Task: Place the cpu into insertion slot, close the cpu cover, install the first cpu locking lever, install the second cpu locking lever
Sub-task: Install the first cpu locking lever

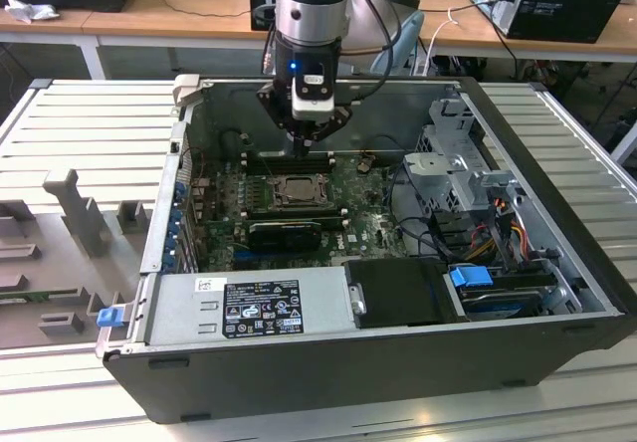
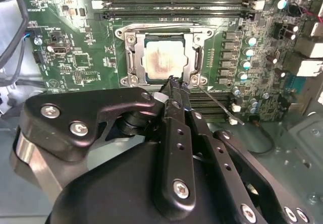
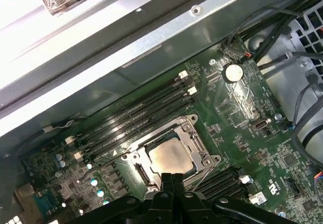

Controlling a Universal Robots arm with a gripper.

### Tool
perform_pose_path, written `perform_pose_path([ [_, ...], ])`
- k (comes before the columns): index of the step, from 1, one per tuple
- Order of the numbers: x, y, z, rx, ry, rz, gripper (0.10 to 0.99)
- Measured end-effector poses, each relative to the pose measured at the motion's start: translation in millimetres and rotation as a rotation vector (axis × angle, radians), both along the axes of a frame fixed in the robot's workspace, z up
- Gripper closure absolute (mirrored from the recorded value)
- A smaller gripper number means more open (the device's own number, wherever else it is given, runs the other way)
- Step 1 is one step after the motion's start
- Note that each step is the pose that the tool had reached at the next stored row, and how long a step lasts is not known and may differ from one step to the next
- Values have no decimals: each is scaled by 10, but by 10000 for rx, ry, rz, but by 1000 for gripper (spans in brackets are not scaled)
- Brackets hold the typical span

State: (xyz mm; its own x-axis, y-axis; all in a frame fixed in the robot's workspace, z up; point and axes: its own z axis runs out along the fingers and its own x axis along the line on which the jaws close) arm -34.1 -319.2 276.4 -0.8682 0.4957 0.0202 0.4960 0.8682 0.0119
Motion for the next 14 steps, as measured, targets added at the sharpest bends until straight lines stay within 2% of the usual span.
perform_pose_path([
  [3,0,0,0,0,0,244,980],
  [10,0,0,0,0,0,1240,980],
  [14,0,0,0,0,0,2552,980],
])
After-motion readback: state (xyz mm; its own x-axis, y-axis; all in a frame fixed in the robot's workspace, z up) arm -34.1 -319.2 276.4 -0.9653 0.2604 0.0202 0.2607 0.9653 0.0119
